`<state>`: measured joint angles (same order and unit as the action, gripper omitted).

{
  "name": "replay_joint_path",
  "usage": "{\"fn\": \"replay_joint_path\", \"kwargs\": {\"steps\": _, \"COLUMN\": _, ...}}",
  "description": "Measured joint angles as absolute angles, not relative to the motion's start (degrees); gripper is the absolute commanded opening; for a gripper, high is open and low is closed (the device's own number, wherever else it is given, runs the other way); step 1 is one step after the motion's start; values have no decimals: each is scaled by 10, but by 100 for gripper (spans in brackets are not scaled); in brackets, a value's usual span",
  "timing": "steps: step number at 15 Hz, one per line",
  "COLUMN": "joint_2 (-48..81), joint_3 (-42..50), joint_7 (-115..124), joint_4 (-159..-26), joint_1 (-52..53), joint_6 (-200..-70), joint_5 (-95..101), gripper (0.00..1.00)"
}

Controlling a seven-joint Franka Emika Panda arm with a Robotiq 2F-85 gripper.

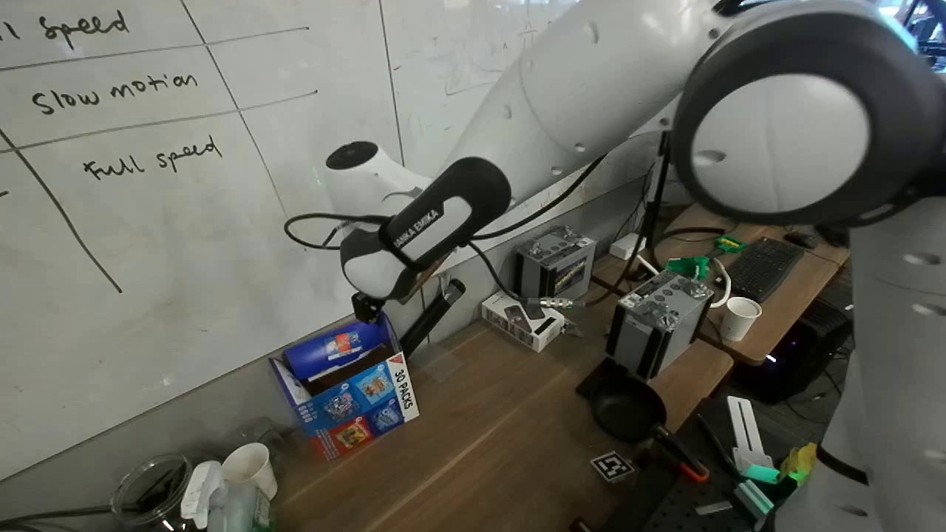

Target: Put the white strings inside the box.

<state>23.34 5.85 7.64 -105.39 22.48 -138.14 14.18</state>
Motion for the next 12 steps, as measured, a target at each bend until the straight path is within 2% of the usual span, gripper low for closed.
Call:
{"fn": "replay_joint_path", "kwargs": {"steps": 6, "joint_2": 55, "joint_3": 4, "joint_7": 44, "joint_4": -1122, "joint_1": 161, "joint_6": -1114, "joint_5": 132, "gripper": 100}}
{"fn": "replay_joint_path", "kwargs": {"steps": 12, "joint_2": -121, "joint_3": -1, "joint_7": -93, "joint_4": -1214, "joint_1": 90, "joint_6": -988, "joint_5": 49, "gripper": 100}}
